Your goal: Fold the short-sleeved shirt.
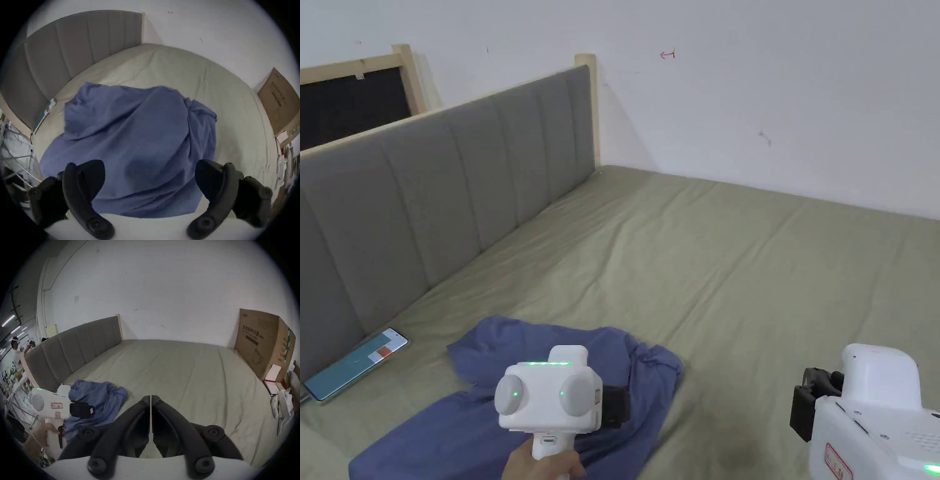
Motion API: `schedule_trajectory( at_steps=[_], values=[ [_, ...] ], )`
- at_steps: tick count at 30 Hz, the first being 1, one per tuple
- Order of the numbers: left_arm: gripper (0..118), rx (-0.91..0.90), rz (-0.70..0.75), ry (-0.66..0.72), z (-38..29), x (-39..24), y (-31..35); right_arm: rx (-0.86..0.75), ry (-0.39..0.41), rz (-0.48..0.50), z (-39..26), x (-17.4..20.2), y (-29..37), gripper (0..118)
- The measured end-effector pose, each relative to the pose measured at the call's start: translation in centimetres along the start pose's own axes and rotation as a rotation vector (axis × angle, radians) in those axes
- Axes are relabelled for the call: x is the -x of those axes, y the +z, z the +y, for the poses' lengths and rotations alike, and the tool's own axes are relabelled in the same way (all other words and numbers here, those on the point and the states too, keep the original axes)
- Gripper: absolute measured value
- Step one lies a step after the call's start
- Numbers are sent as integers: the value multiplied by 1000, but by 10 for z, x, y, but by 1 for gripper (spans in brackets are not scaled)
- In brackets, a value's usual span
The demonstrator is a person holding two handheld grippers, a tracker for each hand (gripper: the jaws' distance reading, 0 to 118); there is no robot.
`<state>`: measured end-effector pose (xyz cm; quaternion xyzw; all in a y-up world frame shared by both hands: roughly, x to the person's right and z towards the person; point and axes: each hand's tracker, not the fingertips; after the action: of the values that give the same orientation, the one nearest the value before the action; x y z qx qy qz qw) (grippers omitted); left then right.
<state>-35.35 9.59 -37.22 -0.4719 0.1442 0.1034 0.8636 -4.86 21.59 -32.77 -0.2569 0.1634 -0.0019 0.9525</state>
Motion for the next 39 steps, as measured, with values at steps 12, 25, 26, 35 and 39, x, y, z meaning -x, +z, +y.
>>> schedule_trajectory(
  at_steps=[12, 25, 26, 35, 39],
  values=[
    [41, 66, 5, 64, 2, 6, -25, 109, 23, -20, -23, -2, -25, 3],
    [8, 100, -111, 130, 26, 24, 10, 111, -51, -15, -24, -20, -11, 3],
    [8, 85, -113, 114, 32, 20, 18, 102, -58, -24, -23, -25, -8, 3],
    [8, -95, -293, -91, 89, -94, 103, -15, -200, -150, -4, -95, 40, 3],
    [8, -95, -553, -174, 86, -196, 139, -76, -251, -240, 6, -141, 78, 3]
  ],
)
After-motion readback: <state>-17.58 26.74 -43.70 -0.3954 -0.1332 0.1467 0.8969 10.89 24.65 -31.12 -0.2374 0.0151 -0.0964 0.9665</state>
